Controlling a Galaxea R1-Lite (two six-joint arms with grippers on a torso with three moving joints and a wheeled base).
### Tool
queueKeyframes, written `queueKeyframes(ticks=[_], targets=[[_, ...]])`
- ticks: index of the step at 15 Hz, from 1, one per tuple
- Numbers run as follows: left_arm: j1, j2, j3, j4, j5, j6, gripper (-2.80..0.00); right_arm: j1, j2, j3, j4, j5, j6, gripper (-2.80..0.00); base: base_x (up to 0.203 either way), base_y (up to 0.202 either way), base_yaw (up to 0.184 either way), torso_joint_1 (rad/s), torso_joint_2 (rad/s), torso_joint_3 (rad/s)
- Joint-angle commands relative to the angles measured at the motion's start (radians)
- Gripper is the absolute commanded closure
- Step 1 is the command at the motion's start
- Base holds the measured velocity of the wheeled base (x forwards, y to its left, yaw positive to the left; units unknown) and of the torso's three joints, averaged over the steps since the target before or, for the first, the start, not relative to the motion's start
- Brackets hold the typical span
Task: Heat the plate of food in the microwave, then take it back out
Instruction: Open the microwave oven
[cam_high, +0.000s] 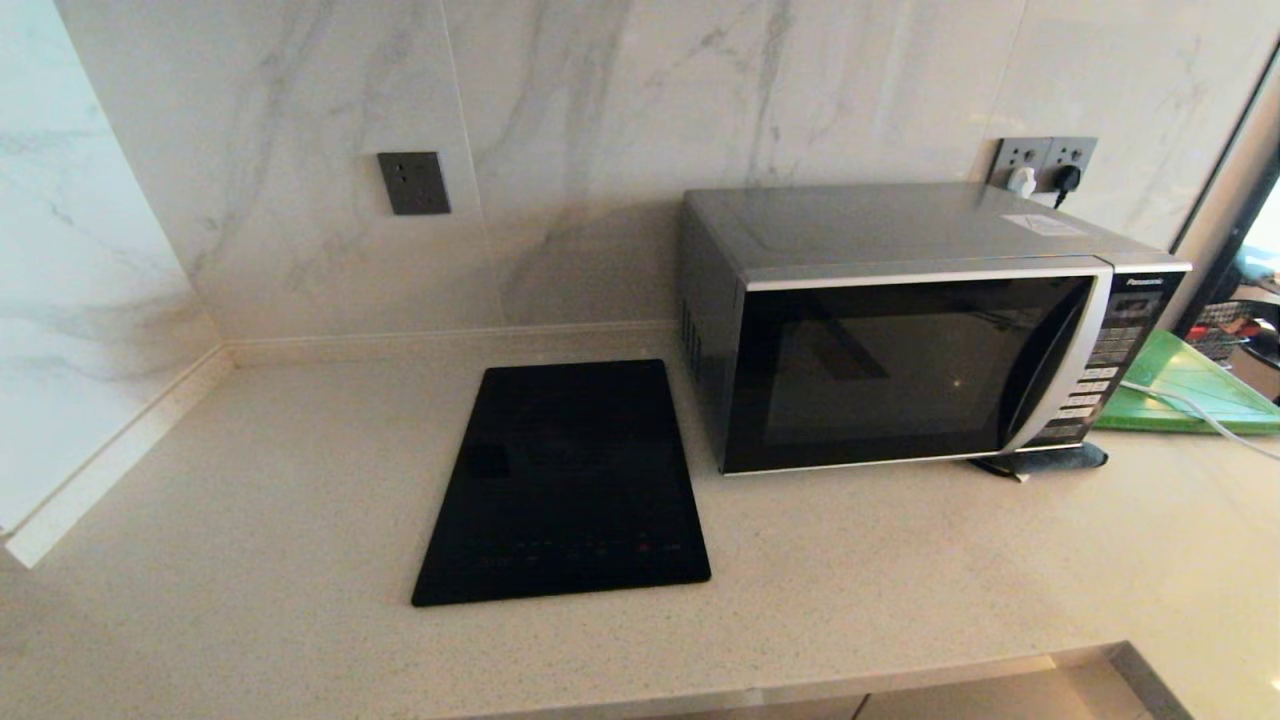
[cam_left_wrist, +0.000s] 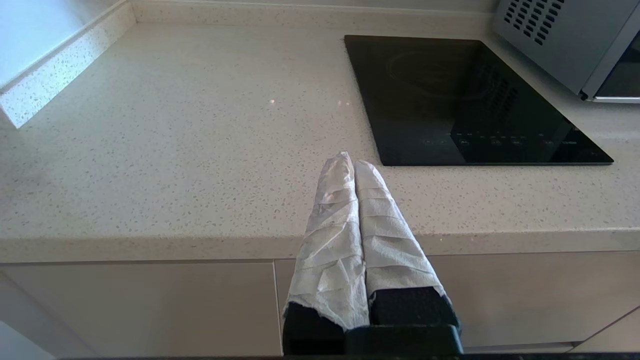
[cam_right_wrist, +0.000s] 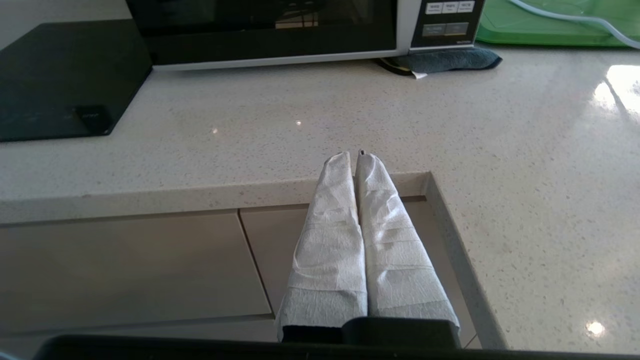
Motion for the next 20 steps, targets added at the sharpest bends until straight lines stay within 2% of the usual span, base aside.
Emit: queueKeyframes(ticks=[1, 7, 11, 20], targets=[[0.000, 0.002, 0.000, -0.001, 0.001, -0.001, 0.00, 0.001, 0.001, 0.000, 0.001, 0.000, 0.003, 0.00, 0.000, 0.000, 0.000, 0.000, 0.00, 0.000], [0.000, 0.002, 0.000, -0.001, 0.001, -0.001, 0.00, 0.001, 0.001, -0.002, 0.006, -0.004, 0.011, 0.00, 0.000, 0.000, 0.000, 0.000, 0.00, 0.000], [0.000, 0.002, 0.000, -0.001, 0.001, -0.001, 0.00, 0.000, 0.001, 0.000, 0.001, -0.033, 0.075, 0.00, 0.000, 0.000, 0.000, 0.000, 0.00, 0.000], [0.000, 0.001, 0.000, -0.001, 0.001, -0.001, 0.00, 0.000, 0.001, -0.002, 0.003, -0.036, 0.075, 0.00, 0.000, 0.000, 0.000, 0.000, 0.00, 0.000]])
